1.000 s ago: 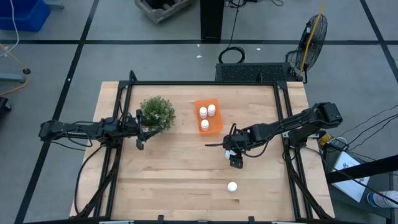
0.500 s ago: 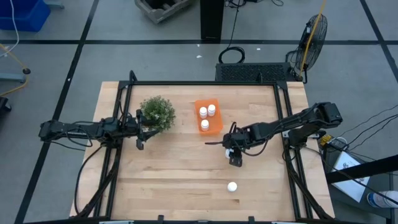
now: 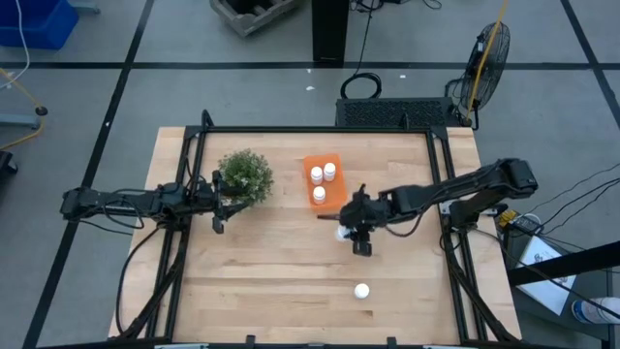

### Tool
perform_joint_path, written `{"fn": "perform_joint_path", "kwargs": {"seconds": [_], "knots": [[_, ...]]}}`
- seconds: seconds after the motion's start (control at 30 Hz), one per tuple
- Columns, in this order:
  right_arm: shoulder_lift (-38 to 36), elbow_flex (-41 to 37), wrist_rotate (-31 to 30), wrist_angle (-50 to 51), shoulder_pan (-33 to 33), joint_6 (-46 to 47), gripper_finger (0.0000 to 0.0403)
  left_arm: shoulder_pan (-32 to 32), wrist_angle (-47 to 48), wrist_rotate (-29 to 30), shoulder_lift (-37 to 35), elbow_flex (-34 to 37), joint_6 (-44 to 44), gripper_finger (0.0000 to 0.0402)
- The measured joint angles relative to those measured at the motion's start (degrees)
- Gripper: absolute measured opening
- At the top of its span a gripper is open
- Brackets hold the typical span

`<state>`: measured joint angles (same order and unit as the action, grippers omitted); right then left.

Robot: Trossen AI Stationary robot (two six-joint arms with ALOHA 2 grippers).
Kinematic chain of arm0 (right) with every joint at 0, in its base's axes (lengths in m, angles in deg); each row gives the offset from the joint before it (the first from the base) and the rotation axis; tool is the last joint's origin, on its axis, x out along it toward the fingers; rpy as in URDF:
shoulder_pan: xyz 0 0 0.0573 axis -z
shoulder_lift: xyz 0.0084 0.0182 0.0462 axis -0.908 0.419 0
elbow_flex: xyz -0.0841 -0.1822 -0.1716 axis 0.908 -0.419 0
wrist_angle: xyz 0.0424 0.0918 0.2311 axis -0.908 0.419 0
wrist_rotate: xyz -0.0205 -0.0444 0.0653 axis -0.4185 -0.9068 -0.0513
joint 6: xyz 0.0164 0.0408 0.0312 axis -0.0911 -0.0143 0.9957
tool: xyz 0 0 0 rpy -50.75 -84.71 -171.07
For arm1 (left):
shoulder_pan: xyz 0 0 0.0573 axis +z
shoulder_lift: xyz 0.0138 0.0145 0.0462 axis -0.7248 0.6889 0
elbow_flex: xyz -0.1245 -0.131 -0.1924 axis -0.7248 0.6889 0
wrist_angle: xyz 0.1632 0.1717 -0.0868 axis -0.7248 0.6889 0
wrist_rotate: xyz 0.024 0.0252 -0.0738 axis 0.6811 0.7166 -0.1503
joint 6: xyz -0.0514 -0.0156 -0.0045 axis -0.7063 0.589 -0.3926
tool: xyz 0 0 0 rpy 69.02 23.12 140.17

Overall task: Pick and place pill bottles into a basket
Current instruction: Put the white pill bottle into the orange bin

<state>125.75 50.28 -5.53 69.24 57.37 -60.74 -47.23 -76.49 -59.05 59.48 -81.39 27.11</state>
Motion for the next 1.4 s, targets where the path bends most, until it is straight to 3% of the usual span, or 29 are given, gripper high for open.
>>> {"fn": "perform_joint_path", "kwargs": {"seconds": [0.37, 0.67, 0.77, 1.4], "knots": [[-2.6, 14.2, -1.5, 9.4, 13.0, -12.7, 0.0142, 0.0, -0.4, 0.4, 0.1, 0.0, 0.0, 0.0214], [0.1, 14.4, 7.9, 8.3, 26.0, -16.6, 0.0142, 0.0, -0.4, 0.4, 0.1, 0.0, 0.0, 0.0214], [2.5, 14.4, 10.4, 7.8, 27.6, -17.5, 0.0142, 0.0, -0.4, 0.4, 0.1, 0.0, 0.0, 0.0214], [17.9, 14.4, 10.6, 6.1, 29.1, -21.8, 0.0142, 0.0, -0.5, 0.4, 0.1, 0.0, 0.0, 0.0214]]}}
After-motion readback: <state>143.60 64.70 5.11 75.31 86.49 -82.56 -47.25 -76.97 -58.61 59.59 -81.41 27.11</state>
